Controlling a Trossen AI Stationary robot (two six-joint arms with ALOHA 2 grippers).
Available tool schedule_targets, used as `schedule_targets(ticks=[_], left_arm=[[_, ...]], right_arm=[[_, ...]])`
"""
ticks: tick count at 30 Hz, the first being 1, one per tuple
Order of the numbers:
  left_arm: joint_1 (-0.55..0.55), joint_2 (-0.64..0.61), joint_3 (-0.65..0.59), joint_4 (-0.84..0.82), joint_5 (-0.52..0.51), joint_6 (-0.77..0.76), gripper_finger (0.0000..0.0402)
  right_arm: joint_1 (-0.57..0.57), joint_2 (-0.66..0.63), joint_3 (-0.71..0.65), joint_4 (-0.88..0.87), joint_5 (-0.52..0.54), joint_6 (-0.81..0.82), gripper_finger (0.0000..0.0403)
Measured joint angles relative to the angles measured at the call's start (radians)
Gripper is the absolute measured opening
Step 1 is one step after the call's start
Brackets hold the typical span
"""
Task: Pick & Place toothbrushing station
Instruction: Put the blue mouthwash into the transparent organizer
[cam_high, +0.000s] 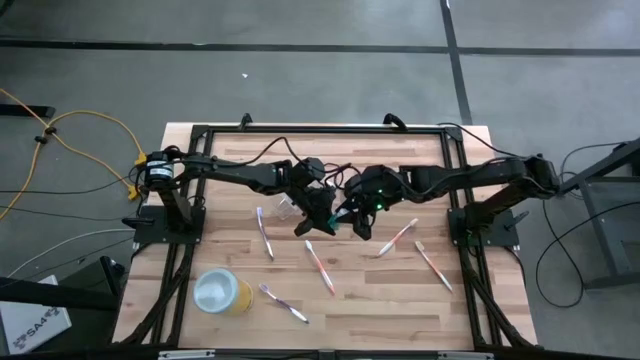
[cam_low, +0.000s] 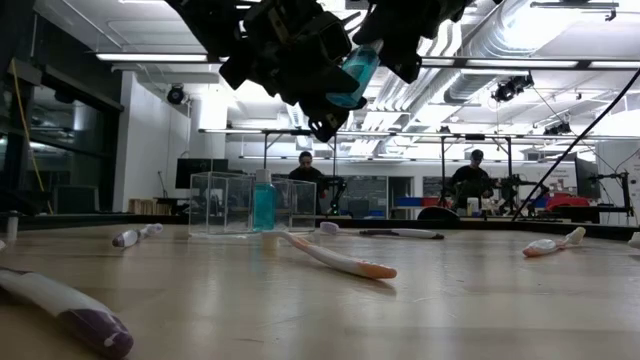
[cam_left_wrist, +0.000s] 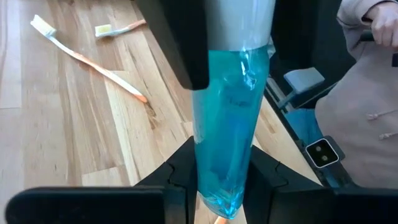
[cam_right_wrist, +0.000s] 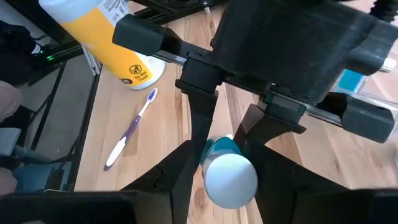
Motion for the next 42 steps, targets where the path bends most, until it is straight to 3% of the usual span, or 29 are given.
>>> schedule_targets(ticks=[42], left_arm=[[-0.016,-0.006,-0.003,0.005,-0.020,0.003,0.0074]], right_arm=[[0.004,0.010,0.001,-0.023,-0.039,0.017,0.0135]])
